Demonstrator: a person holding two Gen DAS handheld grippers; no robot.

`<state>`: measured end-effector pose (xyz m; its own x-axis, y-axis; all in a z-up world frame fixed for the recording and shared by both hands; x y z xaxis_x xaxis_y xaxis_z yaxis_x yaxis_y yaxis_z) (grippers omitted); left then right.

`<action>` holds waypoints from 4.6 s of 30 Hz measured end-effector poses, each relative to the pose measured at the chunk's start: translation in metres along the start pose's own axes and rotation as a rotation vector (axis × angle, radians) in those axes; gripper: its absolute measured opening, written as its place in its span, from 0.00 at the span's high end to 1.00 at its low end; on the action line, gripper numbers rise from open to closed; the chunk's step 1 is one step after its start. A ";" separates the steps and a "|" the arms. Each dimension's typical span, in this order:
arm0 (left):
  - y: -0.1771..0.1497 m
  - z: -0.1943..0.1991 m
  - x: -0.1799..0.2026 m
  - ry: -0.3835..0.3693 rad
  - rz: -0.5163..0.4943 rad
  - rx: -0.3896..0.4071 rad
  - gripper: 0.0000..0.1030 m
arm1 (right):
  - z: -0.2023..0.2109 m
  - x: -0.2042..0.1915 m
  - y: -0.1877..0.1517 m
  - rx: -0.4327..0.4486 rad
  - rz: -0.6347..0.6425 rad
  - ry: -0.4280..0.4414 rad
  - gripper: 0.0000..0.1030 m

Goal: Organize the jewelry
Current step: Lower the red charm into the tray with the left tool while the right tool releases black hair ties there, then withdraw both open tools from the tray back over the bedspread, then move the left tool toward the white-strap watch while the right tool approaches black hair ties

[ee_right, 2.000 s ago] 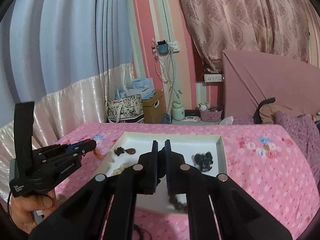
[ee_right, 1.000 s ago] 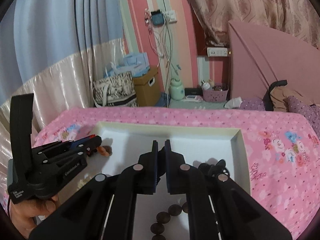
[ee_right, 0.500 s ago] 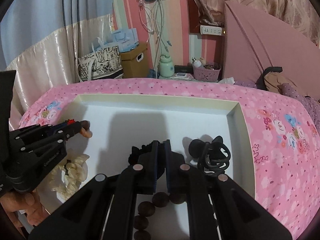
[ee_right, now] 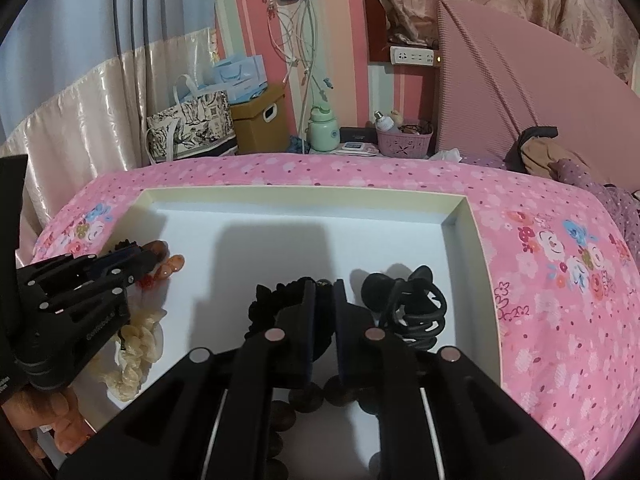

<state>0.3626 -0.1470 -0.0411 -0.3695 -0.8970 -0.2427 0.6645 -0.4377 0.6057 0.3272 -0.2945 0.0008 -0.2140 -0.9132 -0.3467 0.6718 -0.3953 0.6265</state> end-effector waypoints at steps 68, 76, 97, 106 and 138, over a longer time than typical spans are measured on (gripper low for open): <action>-0.199 0.197 0.052 0.173 0.142 0.262 0.25 | 0.230 0.123 -0.185 0.374 0.064 -0.095 0.44; -0.198 0.198 0.056 0.187 0.124 0.258 0.20 | 0.228 0.127 -0.184 0.360 0.044 -0.092 0.41; -0.195 0.203 0.066 0.201 0.080 0.271 0.19 | 0.226 0.131 -0.182 0.335 0.030 -0.091 0.39; -0.193 0.202 0.069 0.194 0.059 0.269 0.18 | 0.222 0.132 -0.182 0.320 0.021 -0.095 0.39; -0.214 0.200 0.001 0.099 0.049 0.178 0.21 | 0.200 0.152 -0.172 0.146 -0.118 0.013 0.39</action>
<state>0.0906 -0.0419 -0.0194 -0.2681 -0.9224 -0.2781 0.5515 -0.3836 0.7407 0.0375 -0.3851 -0.0201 -0.2755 -0.8588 -0.4319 0.5324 -0.5105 0.6753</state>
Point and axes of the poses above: each gripper's, at about its wrist camera, not at the fingertips, and z roughly against the way its jaws point, x to its right, y to its top, the point moved 2 cm from there along -z, roughly the way its jaws point, and after that the axes turned 14 degrees about -z, right-handed, at the moved point
